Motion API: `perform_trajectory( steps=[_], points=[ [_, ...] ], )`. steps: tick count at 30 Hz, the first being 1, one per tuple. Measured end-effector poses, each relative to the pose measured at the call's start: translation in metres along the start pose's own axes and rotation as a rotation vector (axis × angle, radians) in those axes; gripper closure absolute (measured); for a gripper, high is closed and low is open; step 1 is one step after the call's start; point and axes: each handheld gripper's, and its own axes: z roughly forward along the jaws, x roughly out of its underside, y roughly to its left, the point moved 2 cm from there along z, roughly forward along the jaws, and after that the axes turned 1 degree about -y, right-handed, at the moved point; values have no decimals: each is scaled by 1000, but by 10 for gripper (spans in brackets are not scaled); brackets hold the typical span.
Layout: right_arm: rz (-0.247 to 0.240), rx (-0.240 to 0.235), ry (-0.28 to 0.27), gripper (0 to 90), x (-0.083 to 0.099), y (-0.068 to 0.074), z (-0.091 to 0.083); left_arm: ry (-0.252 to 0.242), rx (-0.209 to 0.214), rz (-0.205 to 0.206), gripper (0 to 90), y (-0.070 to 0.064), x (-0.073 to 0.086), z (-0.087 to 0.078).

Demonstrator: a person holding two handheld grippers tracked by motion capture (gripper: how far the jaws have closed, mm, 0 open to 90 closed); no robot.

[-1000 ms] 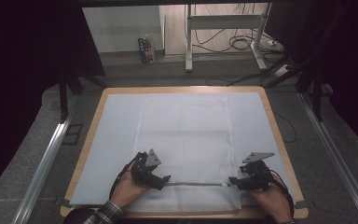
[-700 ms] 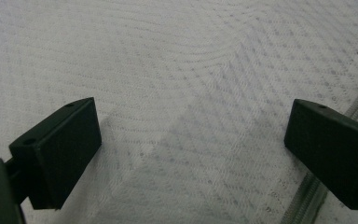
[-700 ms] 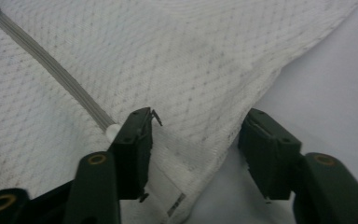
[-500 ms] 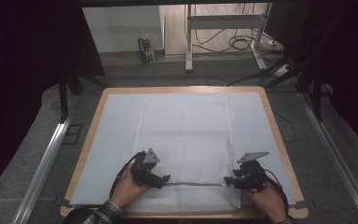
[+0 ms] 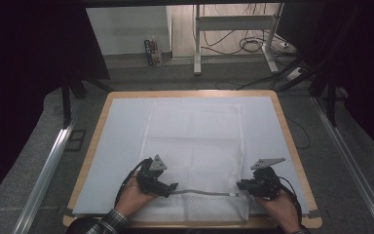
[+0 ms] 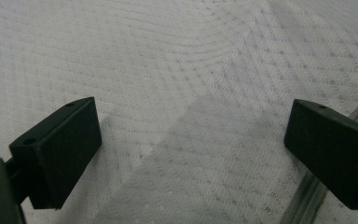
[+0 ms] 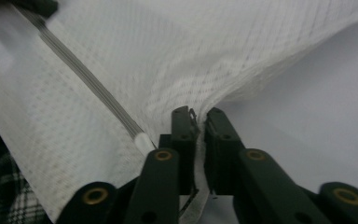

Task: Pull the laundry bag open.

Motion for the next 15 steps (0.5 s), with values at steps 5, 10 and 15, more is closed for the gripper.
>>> perform_trajectory(
  steps=[5, 10, 15],
  points=[
    [41, -62, -36, 772, -1, -2, -2, 0, 0, -1, 33, 0, 0, 0],
    [40, -76, 20, 631, 1, -4, 11, 0, 2, 0, 33, 0, 0, 0],
    [19, -18, 13, 560, -3, -8, 16, 0, 3, 1, 32, 0, 0, 0]
  ],
)
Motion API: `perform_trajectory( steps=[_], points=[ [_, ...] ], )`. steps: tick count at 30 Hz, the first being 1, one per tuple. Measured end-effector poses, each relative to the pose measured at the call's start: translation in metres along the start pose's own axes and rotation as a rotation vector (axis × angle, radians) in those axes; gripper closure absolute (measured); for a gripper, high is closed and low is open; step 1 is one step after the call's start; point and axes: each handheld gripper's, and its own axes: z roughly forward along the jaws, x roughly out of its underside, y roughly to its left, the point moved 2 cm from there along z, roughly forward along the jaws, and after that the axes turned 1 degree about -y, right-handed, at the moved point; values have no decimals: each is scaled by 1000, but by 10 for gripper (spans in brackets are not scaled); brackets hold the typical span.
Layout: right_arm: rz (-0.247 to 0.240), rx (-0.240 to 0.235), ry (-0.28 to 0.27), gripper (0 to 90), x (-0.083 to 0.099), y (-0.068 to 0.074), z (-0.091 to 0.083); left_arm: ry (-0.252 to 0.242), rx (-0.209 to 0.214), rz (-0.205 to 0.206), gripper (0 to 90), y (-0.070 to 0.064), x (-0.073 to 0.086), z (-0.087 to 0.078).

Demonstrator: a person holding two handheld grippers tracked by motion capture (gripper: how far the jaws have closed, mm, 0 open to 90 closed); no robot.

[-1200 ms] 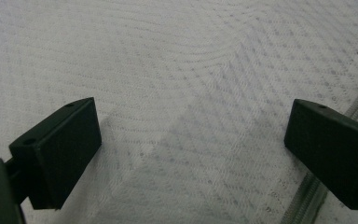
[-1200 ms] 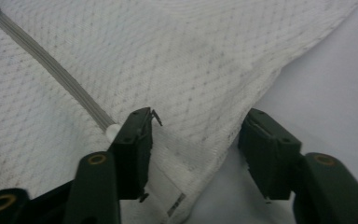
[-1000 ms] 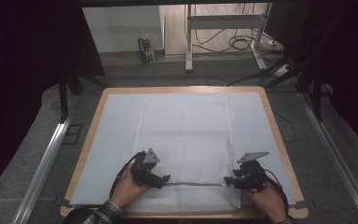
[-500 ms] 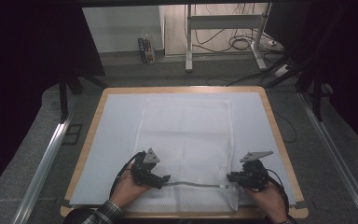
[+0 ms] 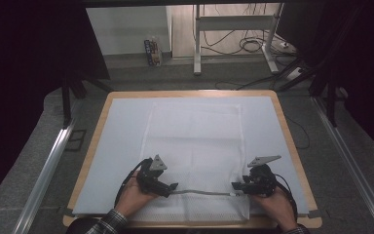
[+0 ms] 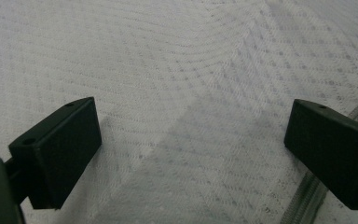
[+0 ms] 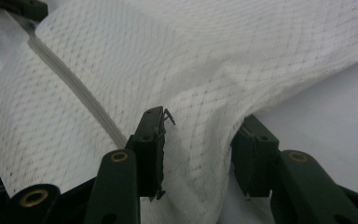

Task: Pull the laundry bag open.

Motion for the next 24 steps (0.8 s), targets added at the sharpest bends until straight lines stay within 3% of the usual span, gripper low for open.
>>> perform_trajectory(
  steps=[2, 3, 8, 11, 14, 15, 20, 24],
  points=[
    [10, -6, 4, 562, 0, -1, 0, 0, 0, 0, 32, 0, 0, 0],
    [37, -35, 20, 608, 1, -1, -2, 0, -1, -1, 32, 0, 0, 0],
    [83, -107, 46, 663, 8, 0, -6, 0, -2, -5, 31, 0, 0, 0],
    [89, -143, 46, 756, 7, 0, -3, -1, -1, -8, 29, -1, 0, 0],
    [69, -138, 36, 815, 3, 2, -3, 0, -1, -8, 28, 0, 0, 0],
    [59, -130, 9, 836, 0, 3, -8, 0, -1, -9, 28, 0, 0, 0],
    [64, -111, -37, 837, -1, 2, -13, 0, -1, -8, 27, 0, 0, 1],
    [37, -90, -16, 858, -5, 8, -11, 0, -2, -8, 27, -1, 0, 1]
  ],
)
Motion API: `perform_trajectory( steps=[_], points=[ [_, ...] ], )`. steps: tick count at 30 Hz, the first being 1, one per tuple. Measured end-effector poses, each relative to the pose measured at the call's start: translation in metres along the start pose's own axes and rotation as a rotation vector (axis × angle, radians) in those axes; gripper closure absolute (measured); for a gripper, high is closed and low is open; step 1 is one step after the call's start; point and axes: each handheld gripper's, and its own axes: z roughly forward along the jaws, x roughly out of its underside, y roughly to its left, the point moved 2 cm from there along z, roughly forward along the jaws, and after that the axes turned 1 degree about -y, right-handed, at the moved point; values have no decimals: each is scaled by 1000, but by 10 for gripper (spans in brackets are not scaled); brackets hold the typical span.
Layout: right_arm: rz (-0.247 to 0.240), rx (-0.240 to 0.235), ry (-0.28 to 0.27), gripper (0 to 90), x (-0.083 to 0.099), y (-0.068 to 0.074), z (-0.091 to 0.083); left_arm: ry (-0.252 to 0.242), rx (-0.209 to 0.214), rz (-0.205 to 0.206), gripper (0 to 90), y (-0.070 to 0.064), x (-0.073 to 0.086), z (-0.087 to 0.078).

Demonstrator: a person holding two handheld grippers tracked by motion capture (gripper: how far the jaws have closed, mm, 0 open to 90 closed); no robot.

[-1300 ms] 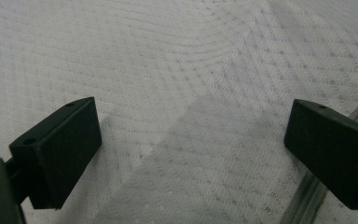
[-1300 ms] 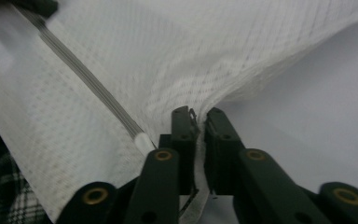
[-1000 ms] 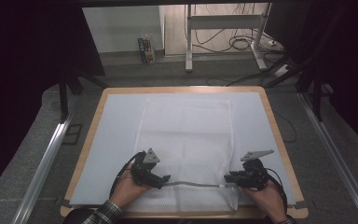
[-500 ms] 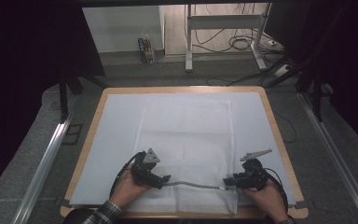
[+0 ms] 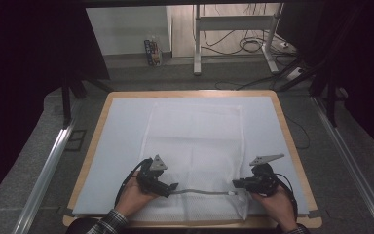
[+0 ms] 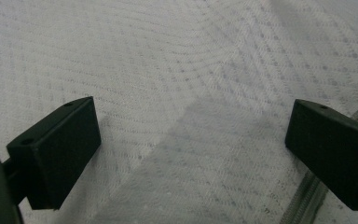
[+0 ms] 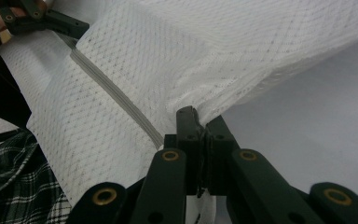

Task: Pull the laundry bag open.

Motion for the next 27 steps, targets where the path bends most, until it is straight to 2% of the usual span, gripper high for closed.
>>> perform_trajectory(
  steps=[3, 5, 7, 12, 14, 16, 18, 19, 20, 22, 24, 26, 27],
  points=[
    [13, 14, 3, 858, 1, 0, -4, 0, 0, 1, 28, 0, 0, 0],
    [34, -1, -33, 847, 4, -3, -14, 2, -1, 2, 28, 0, 0, 0],
    [45, -17, -38, 819, 9, -5, -18, 2, -2, 1, 29, 0, 0, 0],
    [68, -49, -2, 765, 18, -8, -15, -3, -3, -7, 29, -1, 0, 0],
    [70, -57, 7, 765, 19, -7, -14, -2, -3, -6, 29, -1, 0, 0],
    [58, -41, 27, 833, 20, -4, -12, -3, -4, -7, 29, -1, 0, 0],
    [56, -40, 22, 850, 19, -4, -13, 1, -2, -2, 29, 0, 0, 0],
    [60, -43, -3, 862, 17, -4, -17, 2, -3, 0, 29, 0, 0, 0],
    [60, -43, -3, 862, 17, -4, -17, 2, -3, 0, 31, 0, 0, 0],
    [73, -67, -55, 864, 13, -3, -24, 2, -2, 3, 38, 0, 0, -1],
    [79, -75, -65, 865, 13, -4, -25, 5, -2, 8, 76, 0, -1, -2],
    [98, -95, -80, 865, 12, -5, -26, -4, -51, 42, 142, -4, -6, -6],
    [103, -102, -84, 866, 12, -5, -25, -15, -61, 62, 160, -6, -8, -8]
  ],
)
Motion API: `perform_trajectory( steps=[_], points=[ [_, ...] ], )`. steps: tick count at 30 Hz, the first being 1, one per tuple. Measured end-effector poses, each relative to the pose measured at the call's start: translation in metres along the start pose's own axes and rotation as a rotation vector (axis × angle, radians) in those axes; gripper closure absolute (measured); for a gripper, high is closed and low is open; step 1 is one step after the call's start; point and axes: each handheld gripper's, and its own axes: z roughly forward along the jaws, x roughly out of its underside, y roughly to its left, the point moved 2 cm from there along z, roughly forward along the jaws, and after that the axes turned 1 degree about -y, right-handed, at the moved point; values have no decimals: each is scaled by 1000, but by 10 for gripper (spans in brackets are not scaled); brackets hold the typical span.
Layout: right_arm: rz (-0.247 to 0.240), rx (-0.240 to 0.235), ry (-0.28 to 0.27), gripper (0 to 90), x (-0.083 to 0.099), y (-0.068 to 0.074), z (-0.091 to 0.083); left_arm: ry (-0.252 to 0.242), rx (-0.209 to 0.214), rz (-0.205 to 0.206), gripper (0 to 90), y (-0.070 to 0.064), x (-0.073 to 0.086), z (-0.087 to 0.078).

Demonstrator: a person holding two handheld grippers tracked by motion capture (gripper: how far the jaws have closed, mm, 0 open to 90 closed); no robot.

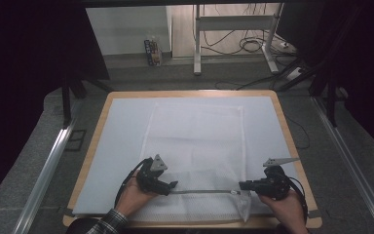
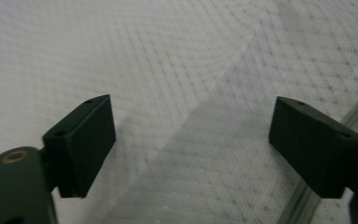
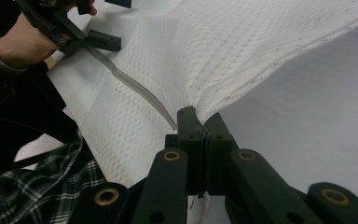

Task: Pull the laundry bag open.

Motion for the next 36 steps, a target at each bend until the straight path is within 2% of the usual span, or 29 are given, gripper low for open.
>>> perform_trajectory(
  steps=[1, 2, 4, 5, 7, 8, 9, 10, 11, 13, 15, 18, 19, 24, 29, 33, 36],
  points=[
    [0, 0, 0, 866, 0, 0, 0, 0, 0, 0, 191, 0, 0, 0],
    [13, -13, -4, 866, -1, 0, 0, -50, 23, 19, 229, -6, -8, -5],
    [23, -27, -14, 866, -2, 0, 0, -90, 91, 23, 290, -14, -18, -7],
    [23, -29, -18, 867, -2, 0, -1, -90, 91, 23, 316, -14, -18, -7],
    [28, -38, -26, 866, -3, 0, -1, -120, 155, 39, 375, -24, -26, -6],
    [28, -40, -28, 867, -3, 1, -2, -135, 203, 62, 389, -36, -33, -3],
    [28, -40, -28, 867, -3, 1, -2, -135, 203, 62, 401, -36, -33, -3],
    [28, -41, -31, 867, -4, 1, -2, -149, 236, 83, 418, -47, -39, 2],
    [28, -41, -31, 867, -4, 1, -2, -149, 236, 83, 433, -47, -39, 2],
    [31, -43, -30, 867, -4, 2, -1, -169, 286, 112, 449, -62, -47, 9],
    [34, -44, -31, 867, -4, 1, -1, -175, 302, 116, 477, -67, -50, 12],
    [48, -49, -27, 867, -4, 1, 1, -200, 356, 134, 521, -83, -62, 22],
    [51, -48, -25, 867, -4, 1, 1, -200, 356, 134, 535, -83, -62, 22],
    [59, -48, -21, 867, -4, 0, 2, -194, 404, 188, 582, -99, -76, 36],
    [78, -48, -20, 867, -4, 0, 2, -190, 437, 186, 622, -109, -84, 47],
    [77, -47, -20, 867, -4, 0, 2, -156, 434, 203, 632, -113, -85, 55],
    [75, -48, -20, 867, -4, 0, 3, -147, 436, 200, 608, -115, -85, 58]
  ],
)
